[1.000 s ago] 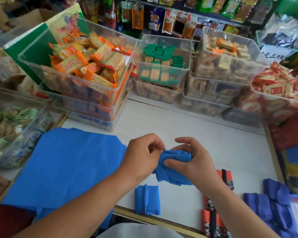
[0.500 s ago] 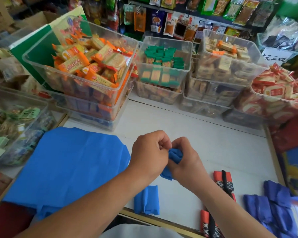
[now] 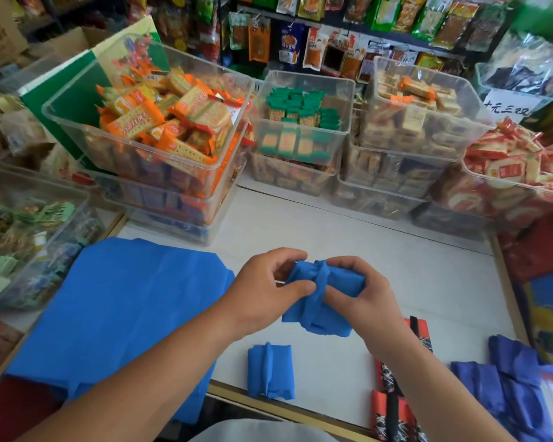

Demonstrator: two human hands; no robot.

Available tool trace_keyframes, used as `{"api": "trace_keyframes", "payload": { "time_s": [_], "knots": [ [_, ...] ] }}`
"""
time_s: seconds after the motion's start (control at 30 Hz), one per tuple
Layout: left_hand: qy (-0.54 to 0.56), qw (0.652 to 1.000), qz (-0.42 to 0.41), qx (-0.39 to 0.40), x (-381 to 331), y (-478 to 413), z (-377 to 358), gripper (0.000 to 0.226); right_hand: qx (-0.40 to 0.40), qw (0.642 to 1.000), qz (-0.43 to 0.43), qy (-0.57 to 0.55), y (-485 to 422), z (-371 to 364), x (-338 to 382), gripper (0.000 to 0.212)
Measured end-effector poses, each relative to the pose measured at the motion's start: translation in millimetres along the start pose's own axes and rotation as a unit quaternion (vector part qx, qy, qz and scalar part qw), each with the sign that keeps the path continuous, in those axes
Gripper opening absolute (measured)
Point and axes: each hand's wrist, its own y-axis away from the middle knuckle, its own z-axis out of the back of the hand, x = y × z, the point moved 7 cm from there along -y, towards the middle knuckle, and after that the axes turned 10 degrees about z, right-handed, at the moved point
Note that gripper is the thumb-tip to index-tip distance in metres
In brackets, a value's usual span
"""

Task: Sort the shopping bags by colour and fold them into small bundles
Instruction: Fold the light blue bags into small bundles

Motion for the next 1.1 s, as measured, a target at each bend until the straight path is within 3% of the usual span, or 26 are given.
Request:
{"api": "trace_keyframes", "payload": {
  "time_s": [0.07,0.13,0.27,0.37,0.63,0.83,0.97,1.1],
  "knots": [
    [0.038,0.999,-0.005,-0.032,1,1,2,0.04,0.008,0.997,-0.014,-0.076,5,0,-5,0.042],
    [0.056,0.997,-0.009,-0.052,3,3,2,0.037,0.008,0.994,-0.012,-0.104,9,-1,-5,0.033],
    [0.087,0.996,0.023,-0.022,19,10,-21,0.033,-0.038,0.997,-0.018,-0.064,17,-11,-11,0.012],
    [0.11,0.993,0.031,-0.017,24,17,-31,0.031,-0.059,0.998,-0.011,-0.03,21,-20,-12,0.008],
    [0.211,0.977,0.004,-0.028,27,25,-33,0.042,-0.019,0.993,-0.027,-0.116,29,-32,-10,0.015],
    [0.179,0.982,0.04,0.044,35,22,-37,0.041,0.037,0.984,-0.067,-0.163,30,-31,-16,0.026],
    [0.132,0.991,0.028,-0.018,43,18,-22,0.034,0.004,0.988,-0.059,-0.146,29,-22,-27,0.024],
    [0.158,0.986,0.044,0.009,49,19,-23,0.023,0.01,0.984,-0.063,-0.167,32,-21,-36,0.031]
  ]
}}
